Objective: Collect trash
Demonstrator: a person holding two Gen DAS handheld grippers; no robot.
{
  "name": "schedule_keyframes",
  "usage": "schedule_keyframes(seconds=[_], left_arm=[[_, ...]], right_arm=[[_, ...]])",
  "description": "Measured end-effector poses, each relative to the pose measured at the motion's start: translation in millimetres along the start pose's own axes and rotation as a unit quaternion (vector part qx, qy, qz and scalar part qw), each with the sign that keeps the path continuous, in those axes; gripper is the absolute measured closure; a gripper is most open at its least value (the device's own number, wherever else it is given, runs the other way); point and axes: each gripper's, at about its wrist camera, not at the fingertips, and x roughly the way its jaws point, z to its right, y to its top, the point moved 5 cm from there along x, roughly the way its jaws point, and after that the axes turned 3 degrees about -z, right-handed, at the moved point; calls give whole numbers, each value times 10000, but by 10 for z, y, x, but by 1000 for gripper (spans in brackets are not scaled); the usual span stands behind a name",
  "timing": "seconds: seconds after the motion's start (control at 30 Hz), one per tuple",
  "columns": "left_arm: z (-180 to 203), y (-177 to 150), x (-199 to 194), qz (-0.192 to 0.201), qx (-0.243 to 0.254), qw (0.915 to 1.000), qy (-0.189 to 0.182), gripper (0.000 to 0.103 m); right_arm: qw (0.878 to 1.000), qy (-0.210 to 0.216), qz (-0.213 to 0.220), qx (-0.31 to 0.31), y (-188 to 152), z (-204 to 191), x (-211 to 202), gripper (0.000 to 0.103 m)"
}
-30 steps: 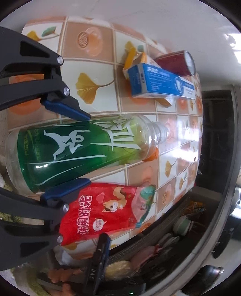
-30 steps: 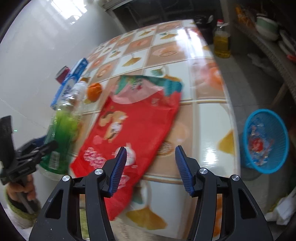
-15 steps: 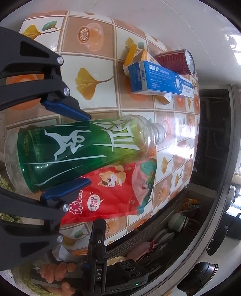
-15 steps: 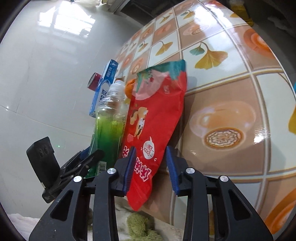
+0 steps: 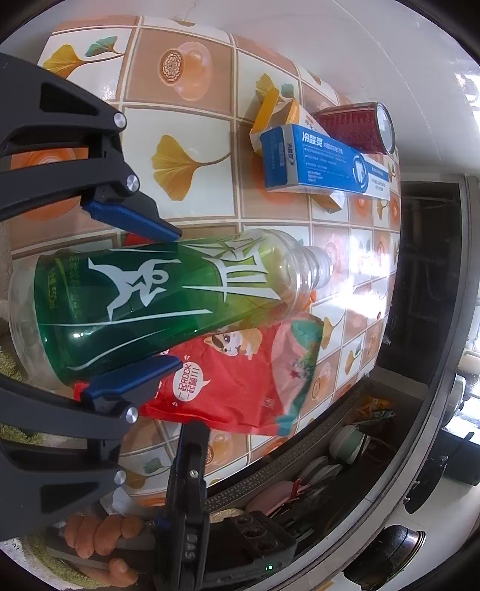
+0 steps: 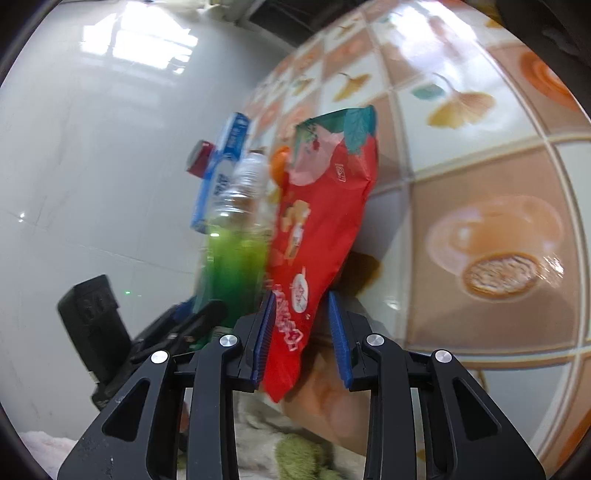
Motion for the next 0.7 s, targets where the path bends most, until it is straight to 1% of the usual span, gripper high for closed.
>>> schedule_keyframes(seconds=[0.03, 0.13, 0.33, 0.4, 0.43, 0.47, 0.5, 0.6, 0.7], left_arm=[[-6, 3, -1, 1, -23, 10000, -3, 41], [-13, -5, -5, 11, -45, 10000, -9, 41], [-18, -4, -2, 23, -70, 10000, -18, 41], [-28, 6, 2, 33, -100, 9999, -14, 41], [-36, 10, 2, 41, -118, 9999, -8, 41], [-44, 13, 2, 52, -141, 9999, -5, 41], [-40, 5, 1, 60, -158, 9999, -7, 41], [-40, -6, -10, 99, -217, 9997, -21, 42], [-45, -20, -22, 120, -219, 9997, -26, 42]], right_arm=[[10000, -2, 5, 12, -6, -14, -4, 73], [9993, -374, -16, -15, 1, 16, 50, 76], [9967, -796, 30, -178, 30, -35, 199, 80], [9967, -796, 52, -140, 45, -22, 242, 85], [9971, -757, 64, -75, 52, 6, 224, 93], [9974, -717, 75, -25, 63, 12, 228, 97], [9978, -650, 82, 20, 68, 22, 228, 97], [9979, -632, 105, 27, 67, 33, 220, 100], [9985, -545, 109, 28, 63, 24, 185, 101]])
